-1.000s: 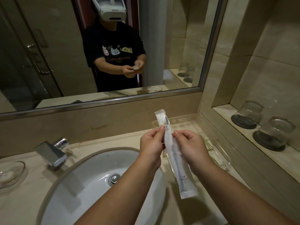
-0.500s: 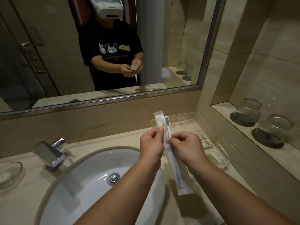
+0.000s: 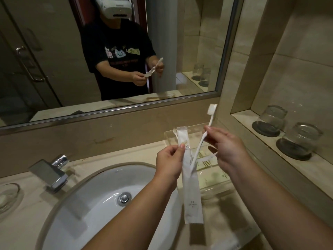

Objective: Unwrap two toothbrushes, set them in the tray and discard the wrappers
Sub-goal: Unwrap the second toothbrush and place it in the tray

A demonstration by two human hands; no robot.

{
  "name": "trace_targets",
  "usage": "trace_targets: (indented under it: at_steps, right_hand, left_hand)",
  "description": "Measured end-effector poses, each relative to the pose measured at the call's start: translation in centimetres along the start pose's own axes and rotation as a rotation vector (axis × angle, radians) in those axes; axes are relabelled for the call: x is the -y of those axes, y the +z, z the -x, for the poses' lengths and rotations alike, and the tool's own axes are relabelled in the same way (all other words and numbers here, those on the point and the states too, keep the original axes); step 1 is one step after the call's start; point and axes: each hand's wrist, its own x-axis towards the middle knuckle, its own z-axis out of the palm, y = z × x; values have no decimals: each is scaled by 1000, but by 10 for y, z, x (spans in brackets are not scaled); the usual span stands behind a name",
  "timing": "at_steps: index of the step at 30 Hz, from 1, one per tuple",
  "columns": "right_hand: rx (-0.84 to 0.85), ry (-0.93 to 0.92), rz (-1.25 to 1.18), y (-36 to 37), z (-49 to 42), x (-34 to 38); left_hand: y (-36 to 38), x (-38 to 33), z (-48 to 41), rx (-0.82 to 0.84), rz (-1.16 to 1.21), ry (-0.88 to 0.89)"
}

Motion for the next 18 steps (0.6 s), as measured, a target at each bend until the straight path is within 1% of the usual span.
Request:
trace_targets:
  at_steps: [6, 8, 11, 14, 16, 18]
  right_hand:
    - [-111, 62, -209, -27, -23, 22]
    - [-146, 110, -228, -34, -34, 17]
    - [-159, 210, -49, -43, -48, -5]
    - [-93, 270, 124, -47, -61, -28]
    - [-75, 251, 242, -48, -68, -36]
    - [-61, 193, 371, -47, -80, -42]
  left_hand:
    - [-13, 11, -11, -31, 44, -119]
    - [-18, 16, -14, -38, 24, -148]
    - [-19, 23, -17, -70, 7, -170]
    - [-20, 28, -27, -102, 1, -182]
    - [-21, 29, -35, -113, -14, -178]
    - [-20, 30, -47, -128, -27, -176]
